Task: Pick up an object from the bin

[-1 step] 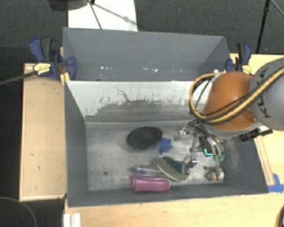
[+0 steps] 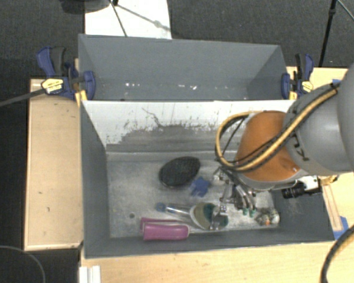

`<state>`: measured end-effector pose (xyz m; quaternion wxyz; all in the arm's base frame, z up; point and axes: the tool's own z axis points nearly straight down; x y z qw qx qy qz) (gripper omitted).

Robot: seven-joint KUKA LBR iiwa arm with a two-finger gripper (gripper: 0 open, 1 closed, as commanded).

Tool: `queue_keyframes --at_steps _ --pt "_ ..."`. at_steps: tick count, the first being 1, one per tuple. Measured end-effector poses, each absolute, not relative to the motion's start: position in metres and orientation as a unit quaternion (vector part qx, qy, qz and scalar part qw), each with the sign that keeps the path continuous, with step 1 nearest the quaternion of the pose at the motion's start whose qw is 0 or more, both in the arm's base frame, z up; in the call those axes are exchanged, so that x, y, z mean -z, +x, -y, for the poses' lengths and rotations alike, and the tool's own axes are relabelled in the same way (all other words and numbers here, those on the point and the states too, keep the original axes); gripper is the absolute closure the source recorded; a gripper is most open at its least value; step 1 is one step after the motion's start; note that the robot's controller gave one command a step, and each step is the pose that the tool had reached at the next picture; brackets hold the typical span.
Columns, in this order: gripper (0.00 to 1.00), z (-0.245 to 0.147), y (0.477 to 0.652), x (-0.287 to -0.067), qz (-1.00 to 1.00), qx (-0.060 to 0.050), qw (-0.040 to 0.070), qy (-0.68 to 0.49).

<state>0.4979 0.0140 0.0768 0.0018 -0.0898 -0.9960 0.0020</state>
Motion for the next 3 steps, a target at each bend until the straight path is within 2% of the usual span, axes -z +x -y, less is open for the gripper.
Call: queue_keyframes --at_steps 1,2,3 --pt "0.0 -0.054 0.483 -0.076 0.934 0.0 0.001 -0.358" --pt "1.0 -0.058 0.483 -0.077 0.935 0.003 0.001 -0.355" --pt "1.0 -0.08 0.481 -0.213 0.954 0.002 -0.004 -0.299"
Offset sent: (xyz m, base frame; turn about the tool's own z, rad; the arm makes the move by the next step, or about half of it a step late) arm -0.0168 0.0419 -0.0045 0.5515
